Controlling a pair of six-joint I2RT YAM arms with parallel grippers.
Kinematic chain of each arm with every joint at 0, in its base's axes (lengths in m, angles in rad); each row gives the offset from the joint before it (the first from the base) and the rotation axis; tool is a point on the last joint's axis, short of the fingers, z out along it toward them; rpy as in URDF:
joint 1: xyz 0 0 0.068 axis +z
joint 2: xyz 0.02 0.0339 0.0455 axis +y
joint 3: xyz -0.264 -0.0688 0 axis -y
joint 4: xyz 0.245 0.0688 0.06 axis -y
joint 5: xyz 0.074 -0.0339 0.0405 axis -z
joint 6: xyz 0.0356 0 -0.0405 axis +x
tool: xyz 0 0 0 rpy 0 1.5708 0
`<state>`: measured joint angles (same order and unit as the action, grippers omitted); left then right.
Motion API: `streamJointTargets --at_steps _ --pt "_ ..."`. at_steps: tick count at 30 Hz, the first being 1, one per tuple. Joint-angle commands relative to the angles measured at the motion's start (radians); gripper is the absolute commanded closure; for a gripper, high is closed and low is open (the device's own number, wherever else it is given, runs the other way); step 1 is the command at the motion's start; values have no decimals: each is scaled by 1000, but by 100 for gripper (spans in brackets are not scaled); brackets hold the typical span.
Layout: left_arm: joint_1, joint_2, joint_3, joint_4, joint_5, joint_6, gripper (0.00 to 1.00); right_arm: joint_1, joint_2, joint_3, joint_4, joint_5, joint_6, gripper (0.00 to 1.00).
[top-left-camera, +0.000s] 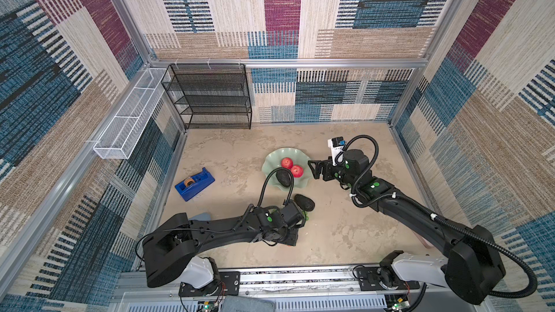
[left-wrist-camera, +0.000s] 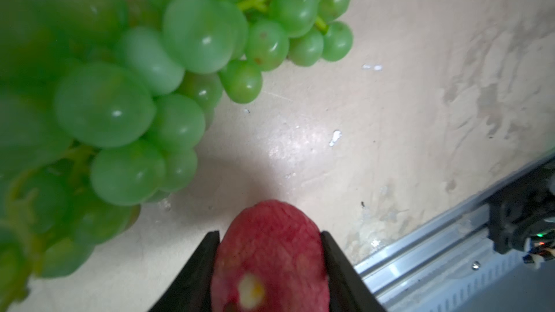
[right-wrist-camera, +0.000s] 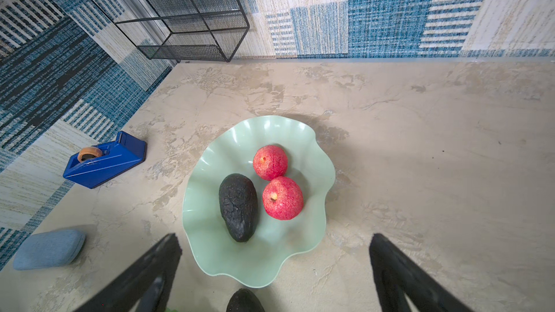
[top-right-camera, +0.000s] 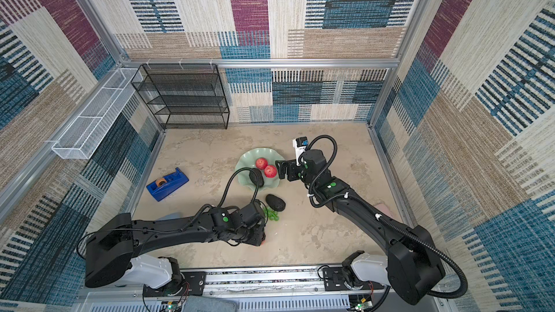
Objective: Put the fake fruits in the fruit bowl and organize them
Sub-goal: 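Carry the apple into the bowl and open the left gripper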
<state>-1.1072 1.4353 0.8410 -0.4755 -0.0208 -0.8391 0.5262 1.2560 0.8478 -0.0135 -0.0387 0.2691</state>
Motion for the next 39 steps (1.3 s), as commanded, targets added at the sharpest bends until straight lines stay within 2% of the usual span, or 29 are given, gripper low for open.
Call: streamJointTargets --at_steps 1,6,10,14,19,27,29,31,34,39 --pt "1 -49 60 -70 -109 67 50 0 -9 -2 31 28 8 0" --pt "55 -80 215 -156 -264 263 49 -1 -29 -16 40 43 17 0" --pt "166 -13 325 -118 -258 412 49 -2 -57 -33 21 59 21 0" --pt "255 114 425 -70 -220 500 49 -2 -109 -73 -5 77 29 0" --pt "297 290 546 -58 -227 580 49 -2 -168 -136 -29 60 72 0" --pt "338 523 692 -96 -228 582 47 -2 -168 -214 -43 27 107 0" --pt "343 562 722 -111 -220 579 45 -2 -148 -218 -49 6 103 0" --pt "346 597 749 -128 -212 580 38 -2 -137 -238 -33 -30 102 0" --pt "345 605 768 -142 -212 578 29 -2 -131 -272 -1 -81 101 1" --pt "351 546 765 -128 -236 575 25 0 -105 -308 24 -155 102 3"
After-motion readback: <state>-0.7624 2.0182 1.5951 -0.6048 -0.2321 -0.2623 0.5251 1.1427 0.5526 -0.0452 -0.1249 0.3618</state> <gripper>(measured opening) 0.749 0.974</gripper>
